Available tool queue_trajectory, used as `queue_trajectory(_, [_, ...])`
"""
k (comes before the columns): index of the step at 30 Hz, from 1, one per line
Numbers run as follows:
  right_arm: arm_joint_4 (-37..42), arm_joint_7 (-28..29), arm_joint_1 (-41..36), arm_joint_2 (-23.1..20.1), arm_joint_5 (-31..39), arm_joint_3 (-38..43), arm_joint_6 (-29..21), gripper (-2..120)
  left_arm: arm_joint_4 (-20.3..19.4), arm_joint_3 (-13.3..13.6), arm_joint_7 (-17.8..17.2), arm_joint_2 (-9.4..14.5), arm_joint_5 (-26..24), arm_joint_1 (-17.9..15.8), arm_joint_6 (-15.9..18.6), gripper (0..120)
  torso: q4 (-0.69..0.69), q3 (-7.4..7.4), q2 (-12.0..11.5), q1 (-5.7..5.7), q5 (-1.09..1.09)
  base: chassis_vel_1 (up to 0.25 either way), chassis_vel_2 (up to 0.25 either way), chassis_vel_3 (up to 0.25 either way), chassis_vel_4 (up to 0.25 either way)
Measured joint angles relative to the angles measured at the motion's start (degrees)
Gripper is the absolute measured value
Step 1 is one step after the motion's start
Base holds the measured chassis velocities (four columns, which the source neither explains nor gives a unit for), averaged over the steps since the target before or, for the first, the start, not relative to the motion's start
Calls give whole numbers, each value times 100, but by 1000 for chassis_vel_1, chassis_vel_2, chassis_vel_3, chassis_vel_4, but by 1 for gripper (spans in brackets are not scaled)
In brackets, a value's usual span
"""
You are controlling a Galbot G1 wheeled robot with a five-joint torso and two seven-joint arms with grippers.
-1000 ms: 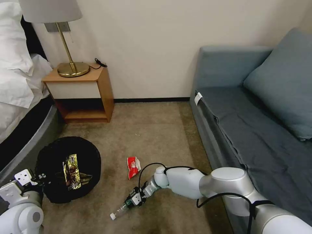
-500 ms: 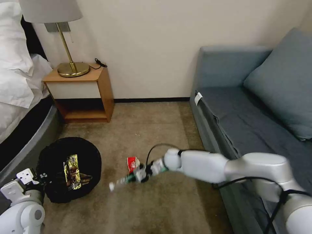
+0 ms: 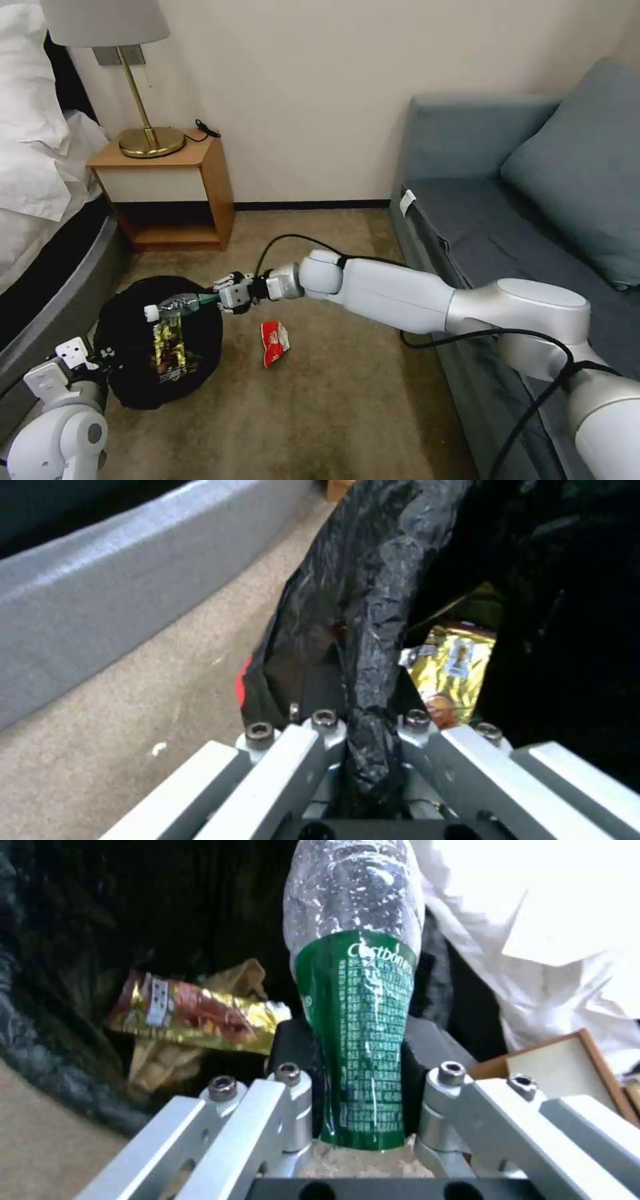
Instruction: Pick up the trash bin, then pick up the garbage on the floor and place it into the trash bin.
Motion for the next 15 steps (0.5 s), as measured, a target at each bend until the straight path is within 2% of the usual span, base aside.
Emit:
queue_trajectory(6, [-106,-18,44,276,-90,-216,-11,18,-2,48,-6,-16,26,4,5,2,1,0,0,0,0,0,0,0,0])
queue_trajectory(11, [-411,-42,191,733,-175,-616,-36,18,-36,95,-6,-39,61,16,16,2,1,0,0,0,0,0,0,0,0])
queue_trajectory(15, [-496,-31,232,939,-254,-782,-93,18,-44,107,-25,-68,115,20,21,2,2,0,0,0,0,0,0,0,0])
